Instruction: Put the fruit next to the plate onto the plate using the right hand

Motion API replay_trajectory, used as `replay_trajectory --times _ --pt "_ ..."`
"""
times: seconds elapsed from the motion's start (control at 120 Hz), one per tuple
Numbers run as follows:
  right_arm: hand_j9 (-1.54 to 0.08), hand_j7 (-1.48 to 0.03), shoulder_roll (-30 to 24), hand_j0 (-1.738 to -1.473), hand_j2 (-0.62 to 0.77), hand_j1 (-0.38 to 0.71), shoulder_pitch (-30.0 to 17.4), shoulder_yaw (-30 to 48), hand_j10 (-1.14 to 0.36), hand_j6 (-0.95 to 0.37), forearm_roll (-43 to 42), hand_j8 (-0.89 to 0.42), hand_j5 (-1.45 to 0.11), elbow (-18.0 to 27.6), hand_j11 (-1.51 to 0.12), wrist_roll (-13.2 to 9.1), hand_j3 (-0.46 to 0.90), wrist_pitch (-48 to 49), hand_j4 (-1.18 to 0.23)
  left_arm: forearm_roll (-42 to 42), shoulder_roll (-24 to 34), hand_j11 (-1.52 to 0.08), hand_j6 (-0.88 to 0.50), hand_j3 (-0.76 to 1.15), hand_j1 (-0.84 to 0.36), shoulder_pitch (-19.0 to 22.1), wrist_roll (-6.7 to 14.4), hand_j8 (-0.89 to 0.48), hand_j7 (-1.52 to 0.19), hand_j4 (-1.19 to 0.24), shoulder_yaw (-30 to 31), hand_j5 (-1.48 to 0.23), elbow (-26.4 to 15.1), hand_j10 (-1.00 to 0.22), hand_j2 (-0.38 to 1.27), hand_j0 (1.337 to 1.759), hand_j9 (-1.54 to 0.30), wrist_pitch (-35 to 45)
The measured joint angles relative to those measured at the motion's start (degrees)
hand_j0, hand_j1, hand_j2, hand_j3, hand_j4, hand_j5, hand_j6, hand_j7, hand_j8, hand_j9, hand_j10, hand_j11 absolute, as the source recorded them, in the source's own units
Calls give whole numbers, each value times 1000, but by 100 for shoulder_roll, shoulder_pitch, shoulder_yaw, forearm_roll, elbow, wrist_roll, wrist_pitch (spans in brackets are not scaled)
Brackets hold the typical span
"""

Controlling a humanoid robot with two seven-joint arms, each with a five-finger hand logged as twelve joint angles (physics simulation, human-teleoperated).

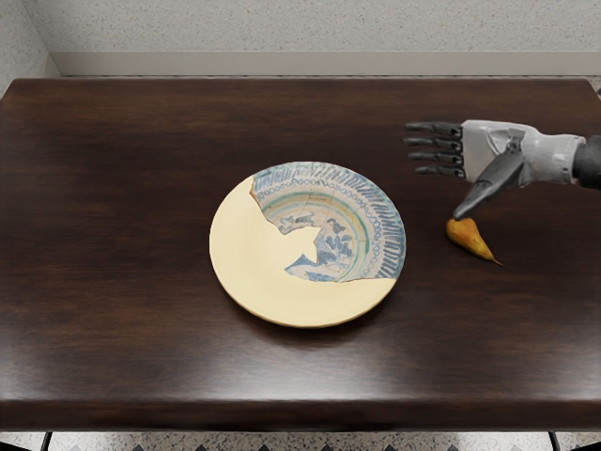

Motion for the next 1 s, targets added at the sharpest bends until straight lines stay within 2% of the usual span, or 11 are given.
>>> replay_trajectory --times 0.133,0.192,0.258,0.358,0.442,0.592,0.692,0.85,1.0 --pt "-22 -23 72 -1658 -3 -329 40 263 -17 -18 -293 -18 -23 34 -22 -337 0 2 -18 0 0 0 1 0 349 0 0 1 0 0 0 0 0 0 0 1658 0 0" --pt "-24 -24 -9 -1658 -3 -328 79 487 -19 -19 -772 -19 -24 40 -24 -564 0 3 -19 0 0 0 1 0 349 1 0 1 0 0 0 0 0 0 0 1658 0 0" --pt "-26 -26 -63 -1658 -3 -326 105 690 -20 -21 -1568 -20 -26 87 -26 -713 0 3 -21 0 0 0 1 0 349 0 0 1 0 0 0 0 0 0 0 1658 0 0" --pt "-28 -28 -127 -1658 -3 -324 100 787 -22 -23 -2930 -23 -28 606 -28 -848 0 -370 -23 0 0 0 1 0 349 5 0 1 0 0 0 0 0 0 0 1658 0 0" --pt "-29 -29 -138 -1658 -4 -324 84 574 -23 -24 -4018 -24 -29 1103 -29 -1132 0 -1267 -24 0 0 0 1 0 349 1 0 1 0 0 0 0 0 0 0 1658 0 1" --pt "-25 -25 -115 -1658 -3 -328 9 246 -22 -24 -4974 -23 -25 1535 -25 -1537 0 -2228 -22 0 0 0 1 0 349 4 0 1 0 0 0 0 0 0 0 1658 0 1" --pt "-26 -25 -9 -1658 -3 -327 -188 87 -23 -25 -5266 -24 -26 1632 -26 -1651 0 -2662 -23 0 0 0 1 0 349 2 0 1 0 0 0 0 0 0 0 1658 0 0" --pt "-60 -60 296 -1658 -7 -296 -691 -31 -50 -53 -5662 -51 -61 1755 -60 -1707 0 -3577 -51 0 0 0 1 0 349 1 0 1 0 0 0 0 0 0 0 1658 0 0" --pt "-162 -161 563 -1658 -22 -202 -994 -59 -128 -131 -5881 -130 -162 1818 -162 -1718 0 -4044 -129 0 0 0 1 0 349 1 0 1 0 0 0 0 0 0 0 1658 0 0"
